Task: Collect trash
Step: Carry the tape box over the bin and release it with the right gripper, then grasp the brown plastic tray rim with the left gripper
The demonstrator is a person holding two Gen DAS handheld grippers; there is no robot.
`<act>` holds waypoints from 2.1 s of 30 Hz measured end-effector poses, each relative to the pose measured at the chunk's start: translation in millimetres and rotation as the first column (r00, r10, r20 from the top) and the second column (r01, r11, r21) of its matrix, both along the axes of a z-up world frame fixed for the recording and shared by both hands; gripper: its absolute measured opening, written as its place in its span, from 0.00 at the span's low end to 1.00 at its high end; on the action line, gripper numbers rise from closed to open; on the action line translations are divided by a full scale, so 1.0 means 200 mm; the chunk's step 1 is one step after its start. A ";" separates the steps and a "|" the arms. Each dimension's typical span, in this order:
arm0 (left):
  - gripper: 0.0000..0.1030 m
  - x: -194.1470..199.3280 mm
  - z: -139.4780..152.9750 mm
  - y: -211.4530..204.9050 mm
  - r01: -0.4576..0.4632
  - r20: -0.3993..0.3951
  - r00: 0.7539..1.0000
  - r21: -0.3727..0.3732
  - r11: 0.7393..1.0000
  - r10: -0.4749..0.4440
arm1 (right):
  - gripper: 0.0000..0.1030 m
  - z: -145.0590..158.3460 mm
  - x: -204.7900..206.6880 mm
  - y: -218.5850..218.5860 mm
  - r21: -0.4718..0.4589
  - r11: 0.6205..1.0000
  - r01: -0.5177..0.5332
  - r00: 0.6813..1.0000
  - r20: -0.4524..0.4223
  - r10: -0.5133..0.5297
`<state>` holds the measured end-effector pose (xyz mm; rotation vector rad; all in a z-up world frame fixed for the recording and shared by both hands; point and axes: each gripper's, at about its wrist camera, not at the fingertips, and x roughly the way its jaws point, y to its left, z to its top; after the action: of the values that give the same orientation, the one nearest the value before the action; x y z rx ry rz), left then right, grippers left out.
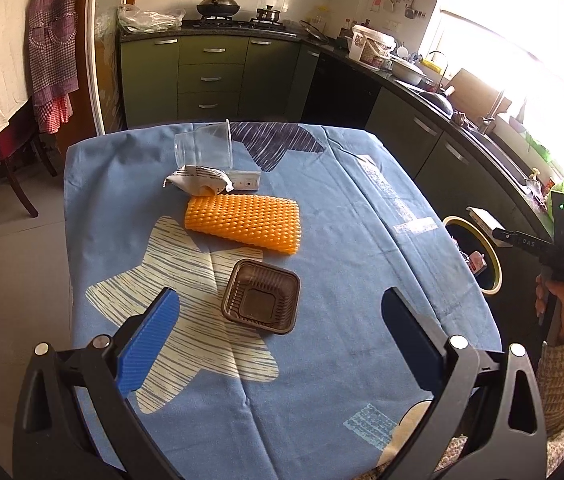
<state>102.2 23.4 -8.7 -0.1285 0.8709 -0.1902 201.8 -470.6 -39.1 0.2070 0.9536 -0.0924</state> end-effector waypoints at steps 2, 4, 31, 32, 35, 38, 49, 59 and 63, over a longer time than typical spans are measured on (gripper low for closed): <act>0.93 0.01 -0.01 -0.01 -0.001 -0.007 1.000 0.002 1.000 0.001 | 0.55 -0.08 0.04 -0.13 -0.010 0.998 0.054 0.998 -0.030 -0.055; 0.93 0.02 -0.01 -0.02 -0.002 -0.011 1.000 0.002 1.000 0.002 | 0.55 -0.16 0.08 -0.23 -0.013 0.995 0.096 0.994 -0.060 -0.096; 0.89 0.40 -0.41 -0.25 0.149 -0.310 0.940 0.007 0.989 -0.140 | 0.65 -0.07 -0.11 0.11 0.100 0.993 -0.068 0.997 0.050 0.063; 0.86 0.41 -0.43 -0.25 0.155 -0.317 0.937 0.009 0.988 -0.144 | 0.65 -0.08 -0.11 0.11 0.103 0.992 -0.067 0.997 0.046 0.063; 0.69 0.44 -0.48 -0.27 0.173 -0.350 0.924 0.018 0.985 -0.156 | 0.65 -0.12 -0.10 0.11 0.111 0.991 -0.068 0.997 0.038 0.065; 0.59 0.45 -0.51 -0.29 0.187 -0.371 0.915 0.036 0.982 -0.161 | 0.65 -0.13 -0.09 0.11 0.119 0.990 -0.075 0.997 0.035 0.071; 0.07 0.43 -0.53 -0.33 0.211 -0.354 0.924 0.154 0.965 -0.145 | 0.65 -0.13 -0.11 0.10 0.135 0.988 -0.076 0.996 0.048 0.070; 0.04 0.37 -0.31 -0.46 0.256 -0.210 0.954 0.208 0.944 -0.212 | 0.65 -0.05 -0.22 0.05 0.159 0.985 -0.070 0.994 0.099 0.055; 0.04 0.36 -0.26 -0.57 0.298 -0.189 0.947 0.209 0.932 -0.260 | 0.65 -0.03 -0.27 0.00 0.173 0.983 -0.062 0.993 0.111 0.043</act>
<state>174.8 -90.6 -61.0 0.2074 1.0632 -0.3453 147.4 -470.0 -46.0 0.3464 0.8595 0.0513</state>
